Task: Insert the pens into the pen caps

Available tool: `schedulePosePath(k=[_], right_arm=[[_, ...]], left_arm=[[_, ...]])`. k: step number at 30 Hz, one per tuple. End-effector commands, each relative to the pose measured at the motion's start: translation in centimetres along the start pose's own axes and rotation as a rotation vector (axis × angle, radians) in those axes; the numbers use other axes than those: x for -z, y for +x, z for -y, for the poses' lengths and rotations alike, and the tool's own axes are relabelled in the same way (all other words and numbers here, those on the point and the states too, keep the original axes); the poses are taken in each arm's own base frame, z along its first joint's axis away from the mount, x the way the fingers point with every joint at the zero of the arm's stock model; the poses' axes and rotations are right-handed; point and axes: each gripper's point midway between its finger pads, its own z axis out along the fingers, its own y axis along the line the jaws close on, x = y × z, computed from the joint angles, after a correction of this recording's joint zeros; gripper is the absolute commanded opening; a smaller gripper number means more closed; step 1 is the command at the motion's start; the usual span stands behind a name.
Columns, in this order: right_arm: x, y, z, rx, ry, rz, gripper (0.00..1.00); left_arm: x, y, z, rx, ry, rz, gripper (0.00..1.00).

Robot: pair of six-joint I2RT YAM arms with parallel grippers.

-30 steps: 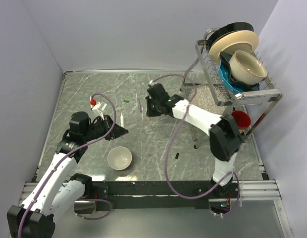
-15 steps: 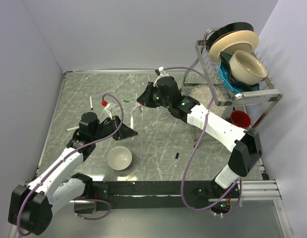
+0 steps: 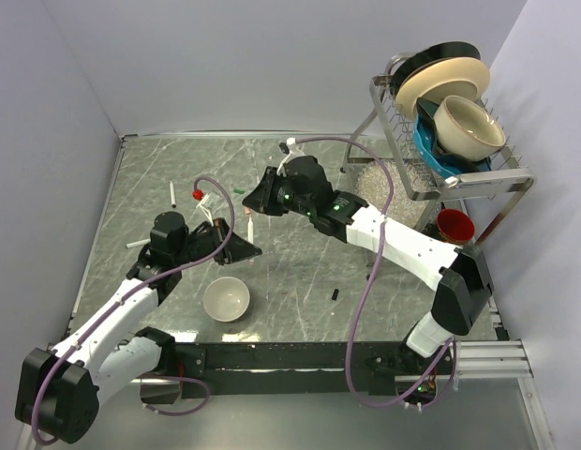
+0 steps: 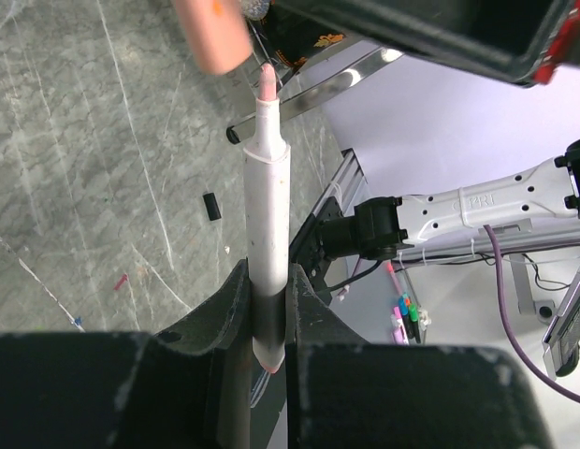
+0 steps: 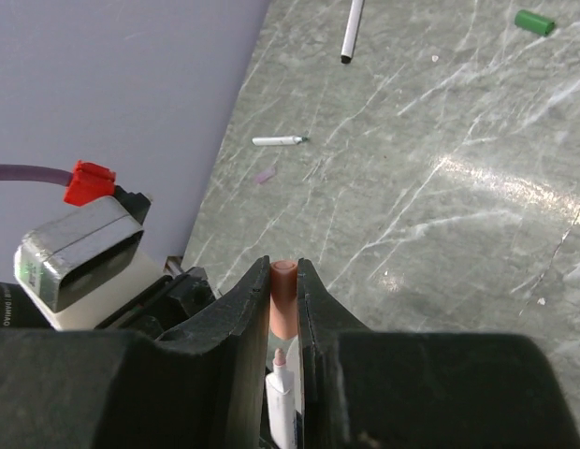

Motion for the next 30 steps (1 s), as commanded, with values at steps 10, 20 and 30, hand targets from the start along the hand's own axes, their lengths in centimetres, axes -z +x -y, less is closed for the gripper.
schedulePosePath(k=[10,20,30], right_arm=[[1.6,-1.4,-2.1,0.000,-0.069,0.072,0.00],[2.1,-2.6,-3.1,0.034,-0.078,0.084,0.00],[2.4,-3.5,-3.9,0.050,-0.085,0.098,0.00]], left_arm=[[0.2,-1.0,1.0,-0.065,0.022,0.042,0.01],[0.3,-1.0,1.2,-0.071,0.024,0.044,0.01],[0.2,-1.0,1.2,-0.069,0.028,0.039,0.01]])
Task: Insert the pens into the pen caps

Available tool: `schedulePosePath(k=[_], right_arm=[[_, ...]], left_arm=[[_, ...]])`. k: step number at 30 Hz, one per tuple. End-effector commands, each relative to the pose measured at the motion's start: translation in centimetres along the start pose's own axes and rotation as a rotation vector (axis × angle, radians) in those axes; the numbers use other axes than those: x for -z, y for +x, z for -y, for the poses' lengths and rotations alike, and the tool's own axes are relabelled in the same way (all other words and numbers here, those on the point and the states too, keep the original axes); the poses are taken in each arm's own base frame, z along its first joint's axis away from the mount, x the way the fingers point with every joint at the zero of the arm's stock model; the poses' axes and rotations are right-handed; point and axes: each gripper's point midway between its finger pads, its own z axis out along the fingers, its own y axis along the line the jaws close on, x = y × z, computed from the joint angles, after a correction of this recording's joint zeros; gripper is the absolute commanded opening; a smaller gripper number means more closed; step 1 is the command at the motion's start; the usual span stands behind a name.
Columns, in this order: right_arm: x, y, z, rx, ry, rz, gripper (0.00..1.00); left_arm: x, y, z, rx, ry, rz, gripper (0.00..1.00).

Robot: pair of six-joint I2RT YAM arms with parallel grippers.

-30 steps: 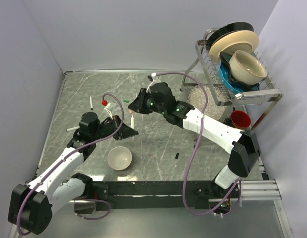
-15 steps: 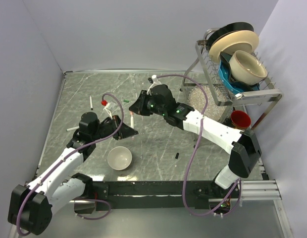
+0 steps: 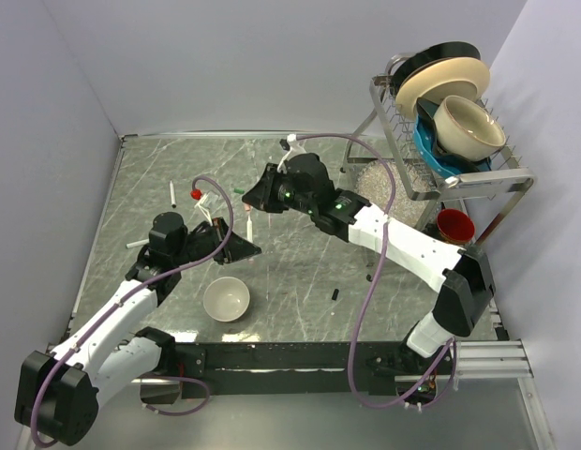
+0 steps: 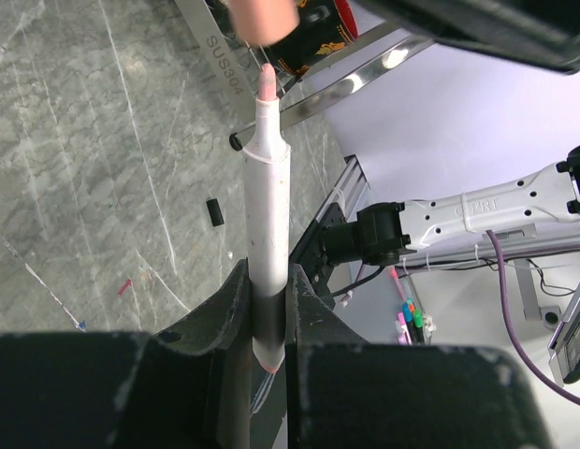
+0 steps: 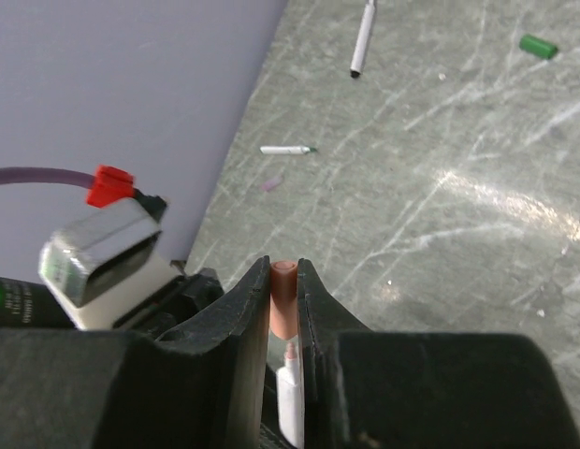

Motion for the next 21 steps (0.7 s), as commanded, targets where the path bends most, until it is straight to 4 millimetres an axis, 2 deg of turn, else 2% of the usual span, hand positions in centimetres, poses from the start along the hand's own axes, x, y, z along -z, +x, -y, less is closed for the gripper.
schedulePosePath(k=[1,21], right_arm=[[2.0,-3.1,-3.1,0.024,-0.073,0.088,0.00],[1.6,-1.5,-1.7,0.027,-0.053,0.060,0.00]], left_arm=[[0.1,-0.7,1.1,-0.057,0.033,0.023,0.01],[0.3,-0.8,1.3,-0.063,0.039,0.028,0.01]])
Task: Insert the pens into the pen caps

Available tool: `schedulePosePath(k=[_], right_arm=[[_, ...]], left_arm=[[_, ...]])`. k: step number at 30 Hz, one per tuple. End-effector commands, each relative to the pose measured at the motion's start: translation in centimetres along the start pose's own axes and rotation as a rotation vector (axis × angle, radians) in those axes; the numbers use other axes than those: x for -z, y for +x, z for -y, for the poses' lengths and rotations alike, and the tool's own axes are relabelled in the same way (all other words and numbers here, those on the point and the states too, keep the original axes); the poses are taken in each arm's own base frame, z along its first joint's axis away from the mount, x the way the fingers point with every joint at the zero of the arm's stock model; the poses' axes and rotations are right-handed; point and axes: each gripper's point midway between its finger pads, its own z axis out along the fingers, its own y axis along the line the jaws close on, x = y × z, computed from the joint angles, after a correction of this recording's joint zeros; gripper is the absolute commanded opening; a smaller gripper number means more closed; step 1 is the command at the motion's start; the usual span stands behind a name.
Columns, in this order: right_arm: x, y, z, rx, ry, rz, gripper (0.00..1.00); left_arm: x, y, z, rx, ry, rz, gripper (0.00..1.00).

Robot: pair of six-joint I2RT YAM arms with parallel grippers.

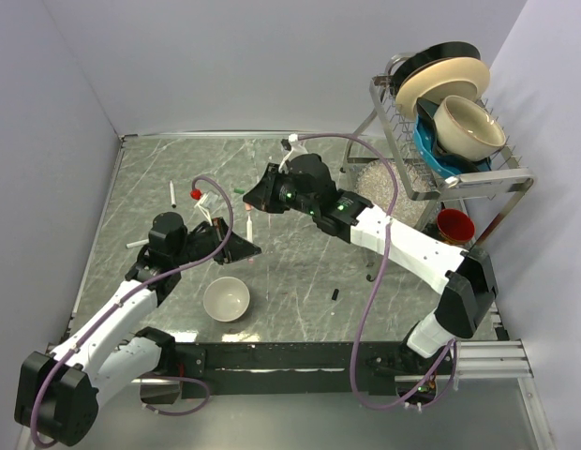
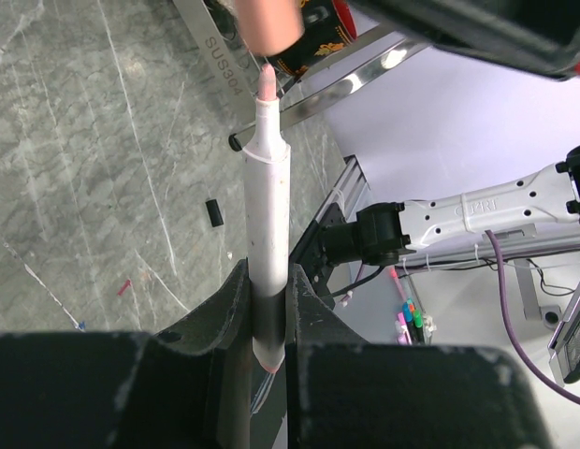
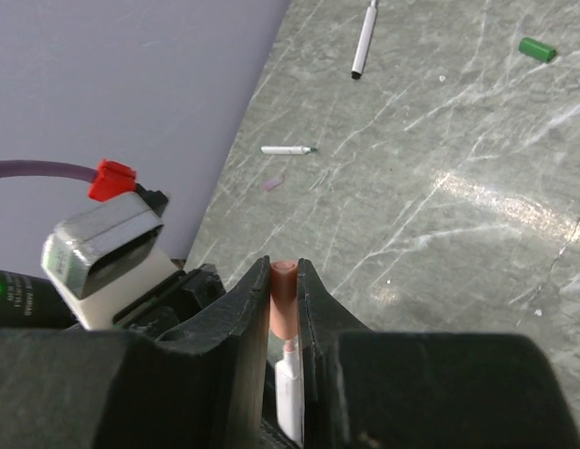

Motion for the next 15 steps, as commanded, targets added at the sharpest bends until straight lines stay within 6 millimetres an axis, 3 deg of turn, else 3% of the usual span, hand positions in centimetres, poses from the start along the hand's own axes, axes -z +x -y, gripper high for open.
schedulePosePath(k=[1,7,15], right_arm=[[1.2,-1.3,-1.5,0.020,-0.043,0.051,0.00],[1.7,-0.8,-1.3,0.015,-0.050,0.047,0.00],[2.4,1.5,-1.1,-0.009,-0.071,0.022,0.00]], left_arm=[[0.2,-0.8,1.2,-0.062,0.037,0.027,0.01],[0.1,-0.8,1.1,-0.060,0.033,0.028,0.01],[0.1,-1.1,1.4,-0.070,0.039,0.034,0.01]])
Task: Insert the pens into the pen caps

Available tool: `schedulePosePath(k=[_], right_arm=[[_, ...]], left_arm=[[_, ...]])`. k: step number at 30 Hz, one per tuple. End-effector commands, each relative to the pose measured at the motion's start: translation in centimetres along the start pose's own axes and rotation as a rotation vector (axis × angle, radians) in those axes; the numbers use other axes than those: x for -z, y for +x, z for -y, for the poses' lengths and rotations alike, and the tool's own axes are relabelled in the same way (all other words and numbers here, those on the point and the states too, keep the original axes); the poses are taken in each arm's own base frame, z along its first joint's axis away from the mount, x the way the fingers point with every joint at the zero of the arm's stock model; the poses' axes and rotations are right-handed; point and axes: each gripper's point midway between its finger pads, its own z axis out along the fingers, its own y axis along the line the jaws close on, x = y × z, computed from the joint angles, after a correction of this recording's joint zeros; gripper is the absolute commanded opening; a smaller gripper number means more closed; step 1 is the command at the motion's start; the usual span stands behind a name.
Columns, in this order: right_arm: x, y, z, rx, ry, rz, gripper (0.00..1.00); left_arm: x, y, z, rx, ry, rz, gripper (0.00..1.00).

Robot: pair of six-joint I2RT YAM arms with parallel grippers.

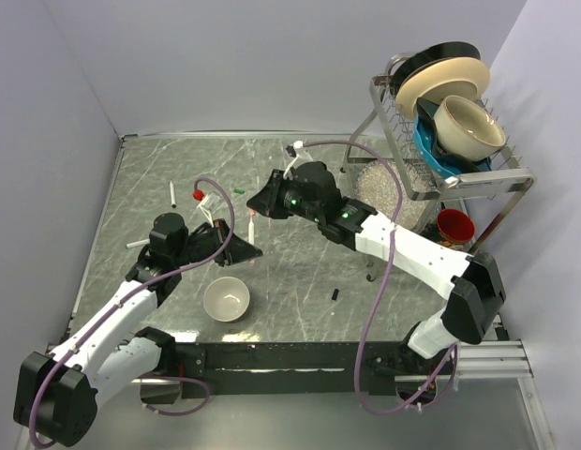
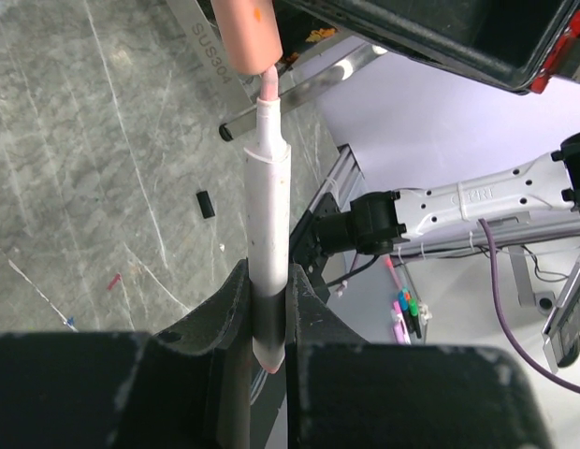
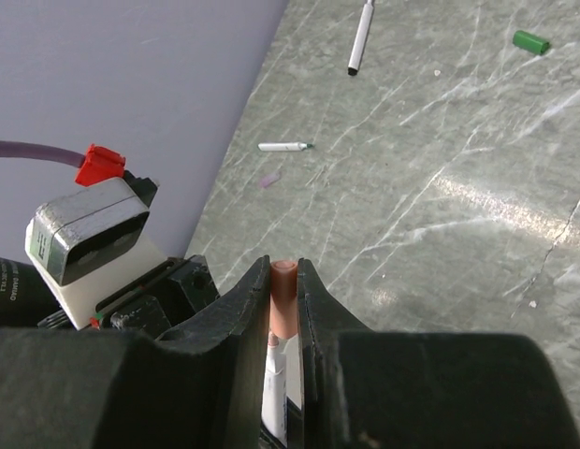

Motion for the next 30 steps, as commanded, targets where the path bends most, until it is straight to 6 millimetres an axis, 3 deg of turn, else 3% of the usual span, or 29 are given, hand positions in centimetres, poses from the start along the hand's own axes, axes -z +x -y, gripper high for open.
schedulePosePath(k=[1,9,14,30], right_arm=[[1.6,0.6,-2.1,-0.013,-0.079,0.018,0.00],[2.1,1.8,-3.1,-0.045,-0.120,0.022,0.00],[2.5,1.5,-4.0,-0.070,-0.138,0.037,0.00],[3.4,0.4,-3.6,-0.064,-0.115,0.091,0.00]], left_arm=[[0.1,-1.5,1.1,-0.074,0.026,0.051,0.01],[-0.1,-2.2,1.7,-0.090,0.044,0.058,0.01],[0.0,-2.0,1.8,-0.094,0.048,0.059,0.01],[0.3,-1.9,1.8,-0.091,0.038,0.069,0.01]])
